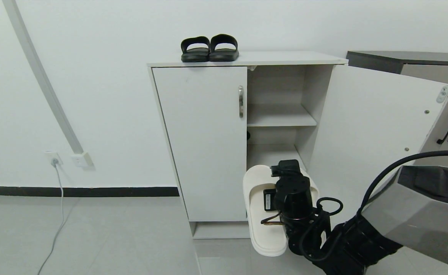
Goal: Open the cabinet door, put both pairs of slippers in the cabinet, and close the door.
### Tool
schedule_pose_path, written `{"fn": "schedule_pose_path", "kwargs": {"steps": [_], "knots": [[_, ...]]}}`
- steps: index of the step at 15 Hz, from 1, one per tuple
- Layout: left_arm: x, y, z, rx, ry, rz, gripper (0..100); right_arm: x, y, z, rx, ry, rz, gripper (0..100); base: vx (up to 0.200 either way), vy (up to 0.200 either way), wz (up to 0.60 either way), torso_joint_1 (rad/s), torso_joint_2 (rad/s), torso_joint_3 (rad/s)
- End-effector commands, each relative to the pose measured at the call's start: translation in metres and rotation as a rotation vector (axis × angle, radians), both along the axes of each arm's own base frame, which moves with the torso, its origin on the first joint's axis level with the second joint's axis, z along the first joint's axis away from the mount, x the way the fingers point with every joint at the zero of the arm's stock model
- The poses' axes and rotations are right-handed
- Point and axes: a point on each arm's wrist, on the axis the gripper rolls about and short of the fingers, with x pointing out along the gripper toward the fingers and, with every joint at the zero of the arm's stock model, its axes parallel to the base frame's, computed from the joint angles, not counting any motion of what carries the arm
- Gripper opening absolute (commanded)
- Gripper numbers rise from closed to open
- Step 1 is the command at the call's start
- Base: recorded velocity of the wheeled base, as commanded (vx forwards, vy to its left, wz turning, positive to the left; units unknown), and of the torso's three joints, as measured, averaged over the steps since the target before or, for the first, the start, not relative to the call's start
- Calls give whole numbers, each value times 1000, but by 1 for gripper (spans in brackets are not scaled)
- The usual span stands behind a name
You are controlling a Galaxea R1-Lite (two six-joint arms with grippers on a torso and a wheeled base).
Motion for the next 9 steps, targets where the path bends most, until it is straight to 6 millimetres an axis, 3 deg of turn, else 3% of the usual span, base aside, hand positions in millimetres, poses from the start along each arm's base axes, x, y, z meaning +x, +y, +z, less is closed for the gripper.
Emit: {"fn": "schedule_pose_path", "kwargs": {"steps": [1, 5, 9], "knots": [[0, 0, 0, 2, 4, 0, 0, 3, 4, -10, -14, 14, 0, 0, 0, -200, 0, 2, 7, 2], [0, 0, 0, 2, 4, 0, 0, 4, 4, -13, -23, 14, -22, 0, 0, -200, 0, 2, 5, 2], [0, 0, 0, 0, 4, 1, 0, 9, 5, -20, -34, 16, -52, 0, 0, 0, 0, 0, 0, 0]]}}
